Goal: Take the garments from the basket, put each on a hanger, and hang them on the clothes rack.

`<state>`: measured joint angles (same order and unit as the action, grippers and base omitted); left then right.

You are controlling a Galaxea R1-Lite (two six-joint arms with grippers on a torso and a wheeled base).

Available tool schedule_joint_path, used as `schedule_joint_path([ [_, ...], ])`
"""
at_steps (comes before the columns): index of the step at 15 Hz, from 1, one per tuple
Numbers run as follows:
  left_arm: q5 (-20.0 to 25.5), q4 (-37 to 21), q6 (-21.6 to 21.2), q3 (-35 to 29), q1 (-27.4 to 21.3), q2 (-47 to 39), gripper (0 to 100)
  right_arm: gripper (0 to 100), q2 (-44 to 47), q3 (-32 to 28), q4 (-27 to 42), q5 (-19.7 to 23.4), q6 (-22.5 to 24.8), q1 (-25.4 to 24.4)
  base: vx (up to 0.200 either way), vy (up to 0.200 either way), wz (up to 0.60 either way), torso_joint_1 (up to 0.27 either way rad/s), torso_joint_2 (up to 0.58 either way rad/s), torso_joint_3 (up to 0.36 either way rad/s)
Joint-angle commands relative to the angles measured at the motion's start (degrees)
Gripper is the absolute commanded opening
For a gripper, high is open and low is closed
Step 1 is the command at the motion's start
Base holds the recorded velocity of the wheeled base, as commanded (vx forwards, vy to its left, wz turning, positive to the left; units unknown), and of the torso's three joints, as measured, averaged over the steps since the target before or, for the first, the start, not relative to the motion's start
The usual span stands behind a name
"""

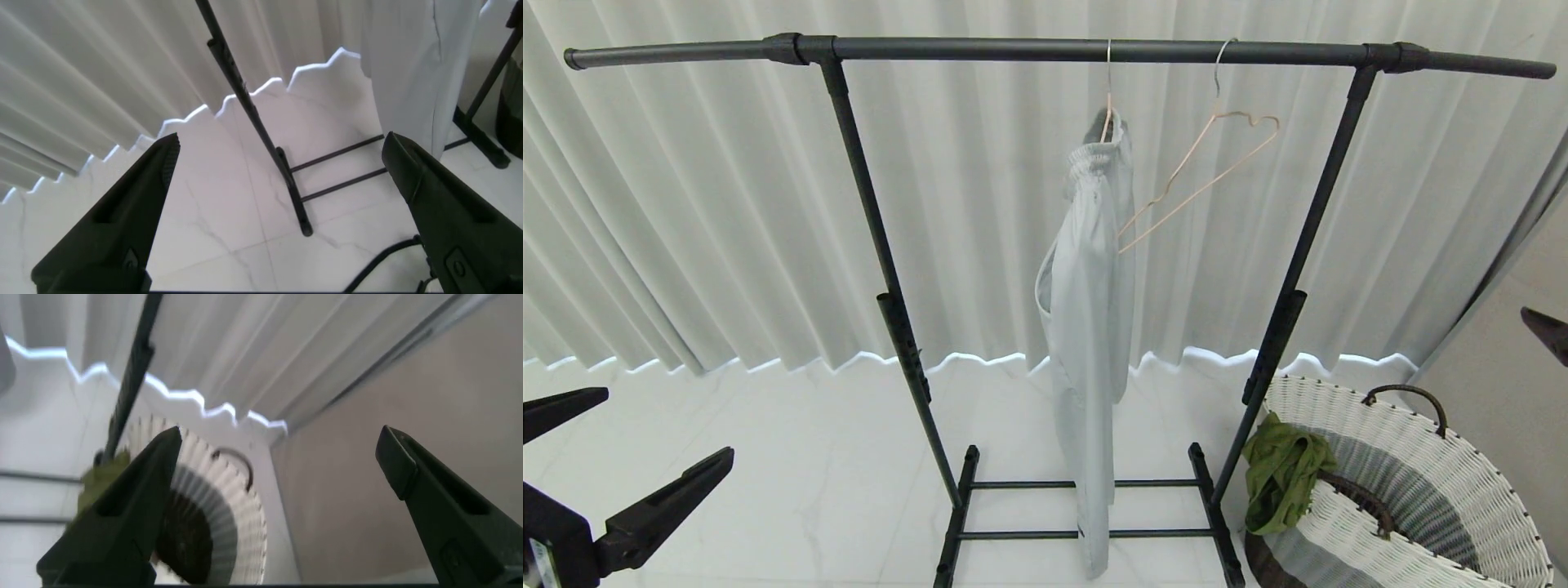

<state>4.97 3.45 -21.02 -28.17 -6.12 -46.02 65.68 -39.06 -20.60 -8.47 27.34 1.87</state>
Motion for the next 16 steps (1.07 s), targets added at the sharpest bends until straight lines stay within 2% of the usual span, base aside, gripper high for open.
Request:
schedule_joint_path([
  [1,0.0,0.2,-0.4,0.0,0.0,-0.1,100,100,0.2,2.6,-0.1,-0.1,0.1,1.5,0.0,0.0,0.0,-0.183,0.48,0.305],
  [6,0.1,0.2,-0.5,0.0,-0.6,0.0,100,100,0.1,7.9,-0.1,-0.7,3.5,6.8,0.0,0.0,0.0,-0.157,0.47,0.314],
  [13,0.3,0.2,-0.3,0.0,-3.1,-0.5,100,100,-1.4,14.5,-0.1,-0.7,8.0,7.2,0.0,0.0,0.0,-0.108,0.45,0.339],
  [16,0.3,0.2,-0.2,0.3,-3.1,-0.8,100,100,0.2,14.6,-0.1,2.7,6.8,7.6,0.0,0.0,0.0,-0.032,0.23,0.188],
])
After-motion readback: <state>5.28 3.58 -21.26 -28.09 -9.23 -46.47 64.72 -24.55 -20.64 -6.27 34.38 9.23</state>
